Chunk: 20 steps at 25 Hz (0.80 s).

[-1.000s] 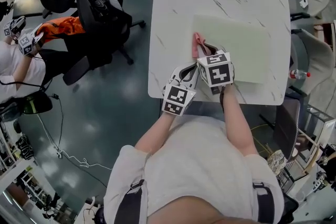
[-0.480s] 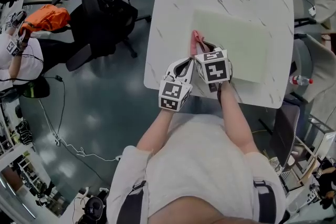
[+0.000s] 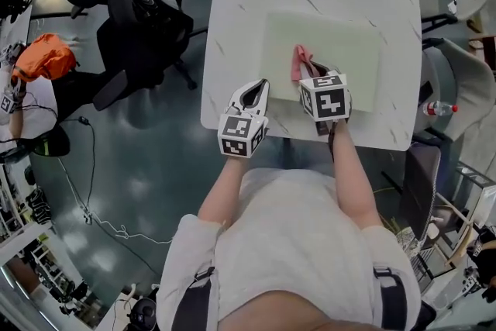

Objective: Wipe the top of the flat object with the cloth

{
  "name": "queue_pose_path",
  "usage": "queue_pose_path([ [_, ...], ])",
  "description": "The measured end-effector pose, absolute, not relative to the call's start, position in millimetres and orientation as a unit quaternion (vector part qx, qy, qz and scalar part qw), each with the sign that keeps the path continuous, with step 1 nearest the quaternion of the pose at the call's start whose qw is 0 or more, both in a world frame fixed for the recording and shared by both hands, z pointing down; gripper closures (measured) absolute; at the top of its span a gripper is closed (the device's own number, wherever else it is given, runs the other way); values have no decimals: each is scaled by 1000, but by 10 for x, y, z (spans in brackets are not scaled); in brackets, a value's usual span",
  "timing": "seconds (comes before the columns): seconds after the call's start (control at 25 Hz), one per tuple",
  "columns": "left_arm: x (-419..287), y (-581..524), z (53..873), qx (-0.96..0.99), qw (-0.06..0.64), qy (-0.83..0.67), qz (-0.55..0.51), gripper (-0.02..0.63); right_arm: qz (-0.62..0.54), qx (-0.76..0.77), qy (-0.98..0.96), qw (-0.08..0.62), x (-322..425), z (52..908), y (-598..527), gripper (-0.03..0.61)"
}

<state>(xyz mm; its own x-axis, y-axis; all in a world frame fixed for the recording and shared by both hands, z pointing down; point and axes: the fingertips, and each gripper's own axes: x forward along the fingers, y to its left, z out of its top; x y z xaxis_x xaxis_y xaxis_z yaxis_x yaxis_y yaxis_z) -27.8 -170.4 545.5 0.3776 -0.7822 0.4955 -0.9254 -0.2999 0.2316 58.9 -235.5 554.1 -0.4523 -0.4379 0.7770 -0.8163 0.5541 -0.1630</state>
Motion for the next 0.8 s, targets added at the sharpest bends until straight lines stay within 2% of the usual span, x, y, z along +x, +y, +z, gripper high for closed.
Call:
queue_pose_path([
  [0.8, -263, -1703, 5486, 776, 236, -566, 147, 601, 287, 456, -772, 338, 1899, 5567, -2339, 552],
])
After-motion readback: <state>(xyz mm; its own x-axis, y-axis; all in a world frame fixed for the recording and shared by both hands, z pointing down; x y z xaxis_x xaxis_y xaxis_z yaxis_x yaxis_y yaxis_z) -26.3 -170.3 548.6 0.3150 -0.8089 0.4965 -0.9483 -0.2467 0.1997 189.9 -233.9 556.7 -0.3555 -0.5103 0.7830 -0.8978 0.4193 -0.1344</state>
